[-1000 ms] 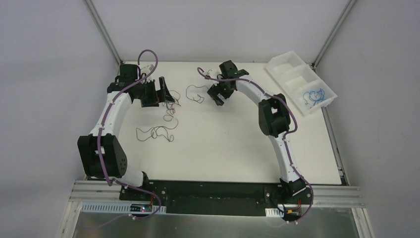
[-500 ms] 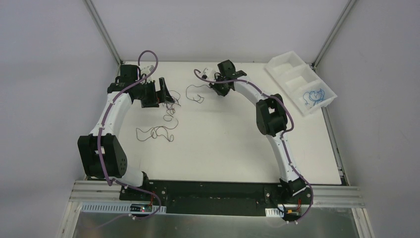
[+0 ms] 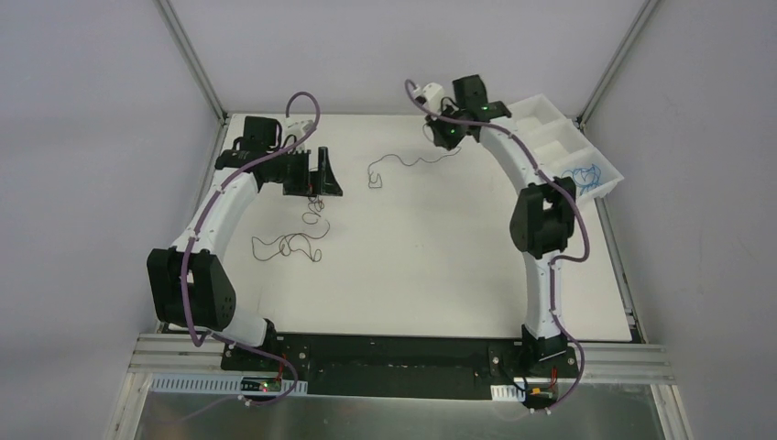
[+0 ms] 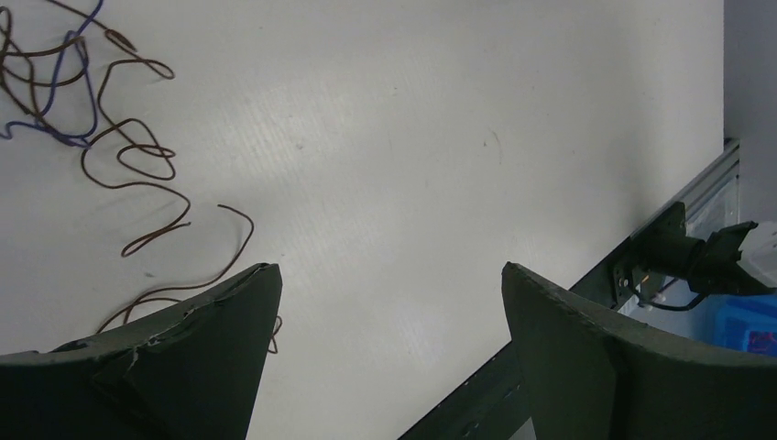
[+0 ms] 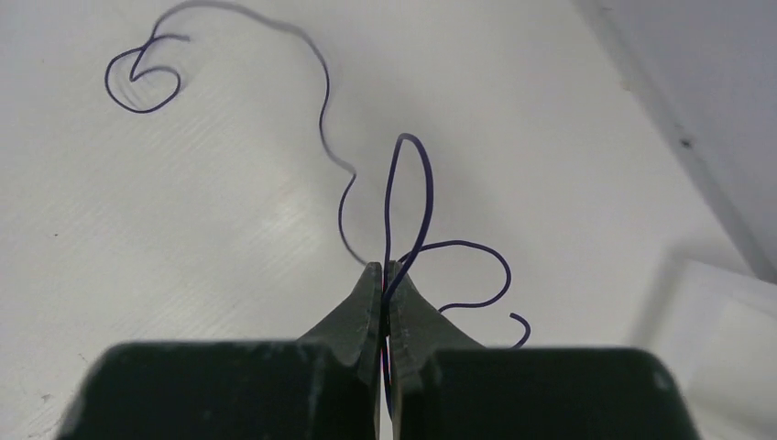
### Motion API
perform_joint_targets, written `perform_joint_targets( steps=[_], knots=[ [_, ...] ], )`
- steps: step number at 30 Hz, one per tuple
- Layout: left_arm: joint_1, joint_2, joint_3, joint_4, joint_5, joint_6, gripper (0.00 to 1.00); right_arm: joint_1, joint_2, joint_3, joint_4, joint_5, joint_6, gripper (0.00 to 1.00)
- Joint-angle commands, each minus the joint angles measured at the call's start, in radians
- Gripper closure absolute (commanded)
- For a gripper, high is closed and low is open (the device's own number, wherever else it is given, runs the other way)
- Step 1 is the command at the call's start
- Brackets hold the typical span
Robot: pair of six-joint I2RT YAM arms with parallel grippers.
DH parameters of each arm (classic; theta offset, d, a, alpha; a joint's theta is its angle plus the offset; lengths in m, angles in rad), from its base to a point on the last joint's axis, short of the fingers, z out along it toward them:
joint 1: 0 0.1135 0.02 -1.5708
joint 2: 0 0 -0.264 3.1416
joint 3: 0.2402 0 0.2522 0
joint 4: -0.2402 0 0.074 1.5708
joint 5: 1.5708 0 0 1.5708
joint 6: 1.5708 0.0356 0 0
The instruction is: Untangle the cables
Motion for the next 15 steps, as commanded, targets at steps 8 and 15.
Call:
perform_joint_targets(
  steps=[8, 15],
  knots=[
    [-0.050, 0.022, 0.086, -0.013, 0.018, 0.071, 0.06, -0.245, -0.150, 0.192, -0.039, -0.061, 0.163, 1.00],
    [-0.050, 0.051, 0.101, -0.013, 0.011, 0.071, 0.06, -0.324, -0.087, 0.362, 0.099, -0.057, 0.261, 1.00]
  ],
)
